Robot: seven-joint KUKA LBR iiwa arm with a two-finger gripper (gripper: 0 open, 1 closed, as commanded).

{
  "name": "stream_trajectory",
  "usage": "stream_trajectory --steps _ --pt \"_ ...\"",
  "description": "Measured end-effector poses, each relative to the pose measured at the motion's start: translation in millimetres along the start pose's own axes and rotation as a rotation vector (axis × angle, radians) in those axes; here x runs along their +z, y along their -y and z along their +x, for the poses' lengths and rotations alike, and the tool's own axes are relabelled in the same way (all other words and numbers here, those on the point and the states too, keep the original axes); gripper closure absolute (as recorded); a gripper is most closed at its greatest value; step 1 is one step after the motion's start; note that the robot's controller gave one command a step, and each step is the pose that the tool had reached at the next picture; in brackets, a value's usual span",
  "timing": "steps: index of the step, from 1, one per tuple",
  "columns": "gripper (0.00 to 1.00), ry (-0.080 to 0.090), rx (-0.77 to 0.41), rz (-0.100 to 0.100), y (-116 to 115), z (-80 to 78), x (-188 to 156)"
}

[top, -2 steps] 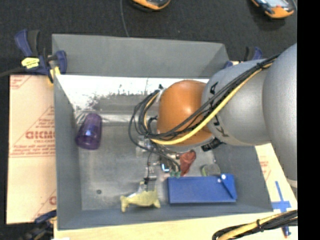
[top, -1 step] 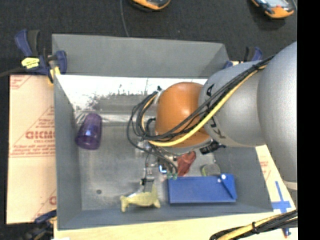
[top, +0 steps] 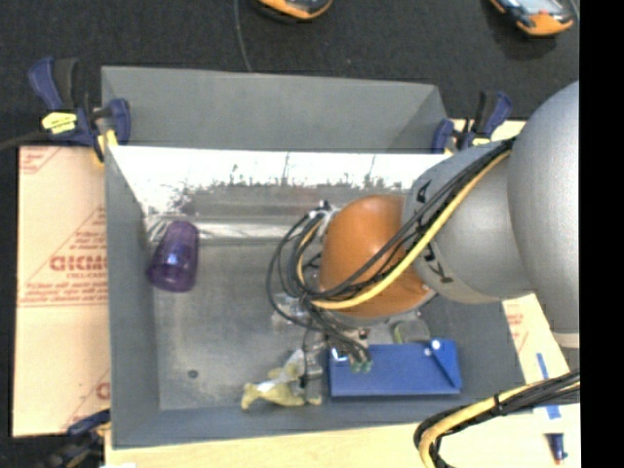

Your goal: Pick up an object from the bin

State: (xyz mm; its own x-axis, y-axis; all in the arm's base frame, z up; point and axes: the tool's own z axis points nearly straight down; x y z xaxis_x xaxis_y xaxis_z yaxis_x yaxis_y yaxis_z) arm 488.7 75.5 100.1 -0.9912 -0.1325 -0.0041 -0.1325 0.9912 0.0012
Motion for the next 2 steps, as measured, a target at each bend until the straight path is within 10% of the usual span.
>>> stream_trajectory --steps 1,2 --pt "0.00 0.003 -0.002 -0.005 50.5 5.2 27.6" --pt "0.00 0.007 -0.128 0.001 34.1 9.9 27.4"
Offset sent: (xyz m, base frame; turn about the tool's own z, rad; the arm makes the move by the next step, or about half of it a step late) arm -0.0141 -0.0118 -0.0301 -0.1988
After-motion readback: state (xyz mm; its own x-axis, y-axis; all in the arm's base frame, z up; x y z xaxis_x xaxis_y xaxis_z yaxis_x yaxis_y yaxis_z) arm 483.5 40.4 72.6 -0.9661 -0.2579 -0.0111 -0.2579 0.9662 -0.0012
